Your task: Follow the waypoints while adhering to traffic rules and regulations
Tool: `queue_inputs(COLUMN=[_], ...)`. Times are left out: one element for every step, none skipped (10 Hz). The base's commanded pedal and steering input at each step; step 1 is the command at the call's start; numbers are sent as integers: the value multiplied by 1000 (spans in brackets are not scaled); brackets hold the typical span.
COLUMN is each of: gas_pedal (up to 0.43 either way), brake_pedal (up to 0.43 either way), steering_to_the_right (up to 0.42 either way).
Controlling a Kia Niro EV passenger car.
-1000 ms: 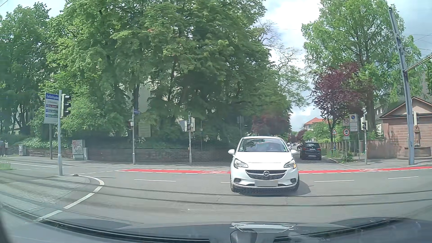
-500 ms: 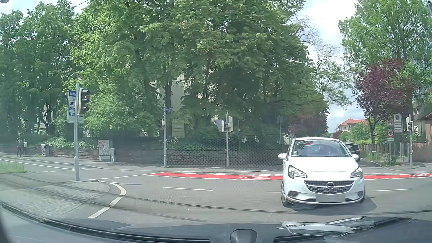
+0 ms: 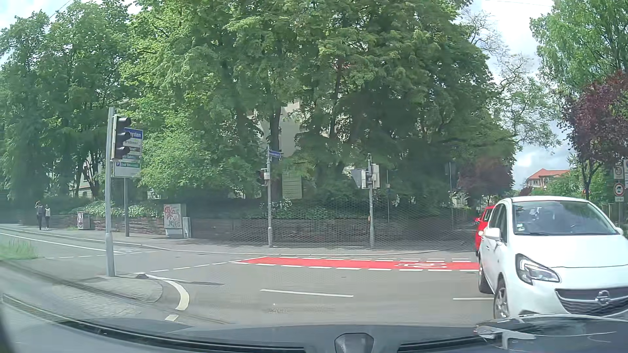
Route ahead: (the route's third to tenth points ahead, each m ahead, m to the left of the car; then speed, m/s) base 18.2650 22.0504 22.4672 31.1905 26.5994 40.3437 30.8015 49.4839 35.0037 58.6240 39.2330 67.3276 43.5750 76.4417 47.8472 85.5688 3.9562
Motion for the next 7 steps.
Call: queue_inputs(gas_pedal=[177, 138, 118, 98, 98, 87, 67], brake_pedal=[0, 0, 0, 0, 0, 0, 0], steering_to_the_right=[-131, -122, -123, -134, -149, -164, -176])
